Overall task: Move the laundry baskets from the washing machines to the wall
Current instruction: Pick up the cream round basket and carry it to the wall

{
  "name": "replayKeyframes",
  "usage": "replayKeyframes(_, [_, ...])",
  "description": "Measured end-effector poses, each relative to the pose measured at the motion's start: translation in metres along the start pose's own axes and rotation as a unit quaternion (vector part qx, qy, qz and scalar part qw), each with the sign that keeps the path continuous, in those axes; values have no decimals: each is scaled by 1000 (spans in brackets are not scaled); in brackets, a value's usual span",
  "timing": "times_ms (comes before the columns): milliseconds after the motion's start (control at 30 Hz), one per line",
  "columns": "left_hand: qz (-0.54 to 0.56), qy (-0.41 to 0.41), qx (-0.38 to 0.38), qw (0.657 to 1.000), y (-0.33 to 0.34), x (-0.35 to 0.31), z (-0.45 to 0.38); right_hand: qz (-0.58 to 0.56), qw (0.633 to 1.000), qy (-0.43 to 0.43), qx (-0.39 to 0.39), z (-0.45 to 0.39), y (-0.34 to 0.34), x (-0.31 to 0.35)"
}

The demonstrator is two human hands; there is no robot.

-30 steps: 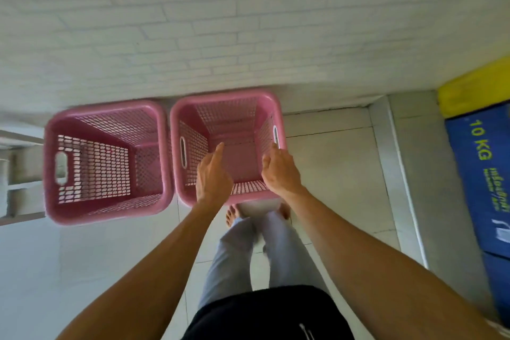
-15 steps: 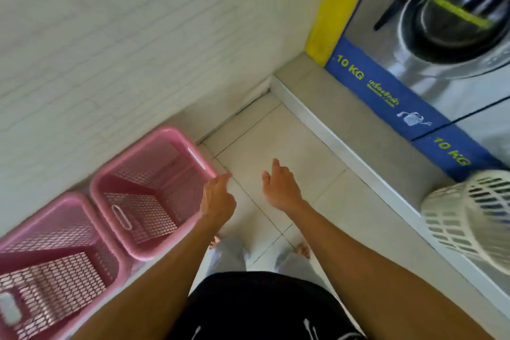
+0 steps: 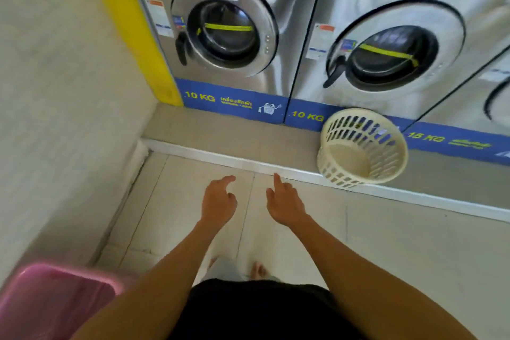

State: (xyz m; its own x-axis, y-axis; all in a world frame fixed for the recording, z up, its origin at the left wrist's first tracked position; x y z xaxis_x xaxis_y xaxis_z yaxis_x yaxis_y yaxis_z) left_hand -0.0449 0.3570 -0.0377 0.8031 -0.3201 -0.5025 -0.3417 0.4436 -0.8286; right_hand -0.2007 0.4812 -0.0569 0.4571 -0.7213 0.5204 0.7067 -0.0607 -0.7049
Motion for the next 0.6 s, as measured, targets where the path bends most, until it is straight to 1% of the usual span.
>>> replayKeyframes(133, [-19, 64, 55, 996, 33, -72, -33, -59, 995, 59, -52, -9, -53, -60])
replayKeyframes(267, [-31, 111, 89, 989, 66, -138, -64, -99, 984, 119, -92, -18, -97, -112])
replayKeyframes(500, [-45, 147, 153, 976, 127, -234, -115, -134, 962, 190, -141, -52, -160, -194])
replayKeyframes(600, [-77, 160, 179, 968, 153, -262, -151, -139, 958, 206, -144, -74, -181, -219])
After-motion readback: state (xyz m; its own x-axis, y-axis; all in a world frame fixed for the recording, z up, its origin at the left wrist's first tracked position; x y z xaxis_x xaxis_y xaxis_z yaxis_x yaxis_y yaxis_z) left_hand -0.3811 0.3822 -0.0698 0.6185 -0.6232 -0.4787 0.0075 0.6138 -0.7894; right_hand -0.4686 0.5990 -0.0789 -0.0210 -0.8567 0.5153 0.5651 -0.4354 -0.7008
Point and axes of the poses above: each hand's wrist, its own z-axis away from the middle knuckle, its own y-axis out of the palm, x = y × z, the point moved 9 cm from there along -z, towards the middle knuckle, and after that the axes turned 8 degrees about -z, right-handed, at the moved point
